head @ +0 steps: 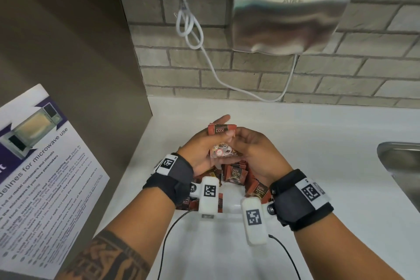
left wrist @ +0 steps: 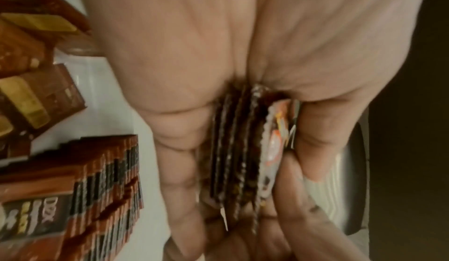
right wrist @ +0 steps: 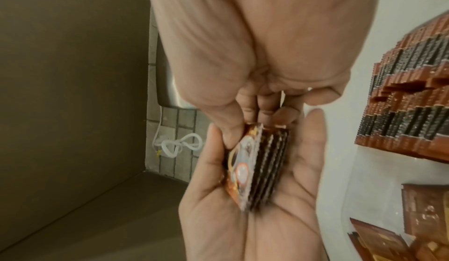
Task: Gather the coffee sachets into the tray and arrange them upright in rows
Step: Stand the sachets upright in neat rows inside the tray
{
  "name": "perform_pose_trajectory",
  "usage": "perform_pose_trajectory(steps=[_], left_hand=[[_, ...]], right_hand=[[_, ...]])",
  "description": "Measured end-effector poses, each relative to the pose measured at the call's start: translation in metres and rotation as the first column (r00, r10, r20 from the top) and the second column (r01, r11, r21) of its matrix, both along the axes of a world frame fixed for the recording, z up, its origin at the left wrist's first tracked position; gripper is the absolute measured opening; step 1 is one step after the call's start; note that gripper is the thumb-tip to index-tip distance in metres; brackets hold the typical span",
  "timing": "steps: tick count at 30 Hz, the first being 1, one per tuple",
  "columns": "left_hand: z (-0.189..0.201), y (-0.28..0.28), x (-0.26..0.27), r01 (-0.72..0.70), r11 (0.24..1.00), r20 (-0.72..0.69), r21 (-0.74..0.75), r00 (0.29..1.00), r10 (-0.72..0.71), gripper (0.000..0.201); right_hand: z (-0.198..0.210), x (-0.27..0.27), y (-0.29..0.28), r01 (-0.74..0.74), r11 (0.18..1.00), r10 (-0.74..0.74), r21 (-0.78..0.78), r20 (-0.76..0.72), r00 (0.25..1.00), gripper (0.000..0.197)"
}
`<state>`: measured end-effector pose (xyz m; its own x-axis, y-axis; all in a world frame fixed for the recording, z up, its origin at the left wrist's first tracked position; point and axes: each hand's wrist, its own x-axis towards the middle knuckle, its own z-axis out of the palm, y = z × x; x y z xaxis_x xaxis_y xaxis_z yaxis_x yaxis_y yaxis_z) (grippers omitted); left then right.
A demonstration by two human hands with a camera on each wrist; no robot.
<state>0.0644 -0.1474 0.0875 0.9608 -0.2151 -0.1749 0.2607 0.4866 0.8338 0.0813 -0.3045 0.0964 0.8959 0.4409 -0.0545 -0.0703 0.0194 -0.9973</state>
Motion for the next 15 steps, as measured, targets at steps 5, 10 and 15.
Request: perform_pose_trajectory(steps=[5, 10, 15], left_hand=[[-0.003, -0.002, -0.004, 0.05, 0.999, 0.159, -0.003, 0.986, -0.049, 0.044], [-0.008, 0.006, -0.008, -0.017, 0.974, 0.178, 0.227, 0.984, -0.025, 0.032], [-0.014, 0.005, -0.009, -0.03, 0.941, 0.153, 0.337, 0.988, -0.023, 0.026]], right_hand=[[-0.009, -0.002, 0.006, 0.146, 0.983, -0.127, -0.112, 0.164, 0.978, 0.028], [0.004, 0.005, -0.008, 0.293, 0.936, -0.204, -0.196, 0.376, 0.904, 0.024], [0.013, 0.017, -0.01, 0.143, 0.938, -0.022, -0.317, 0.357, 0.934, 0.008]])
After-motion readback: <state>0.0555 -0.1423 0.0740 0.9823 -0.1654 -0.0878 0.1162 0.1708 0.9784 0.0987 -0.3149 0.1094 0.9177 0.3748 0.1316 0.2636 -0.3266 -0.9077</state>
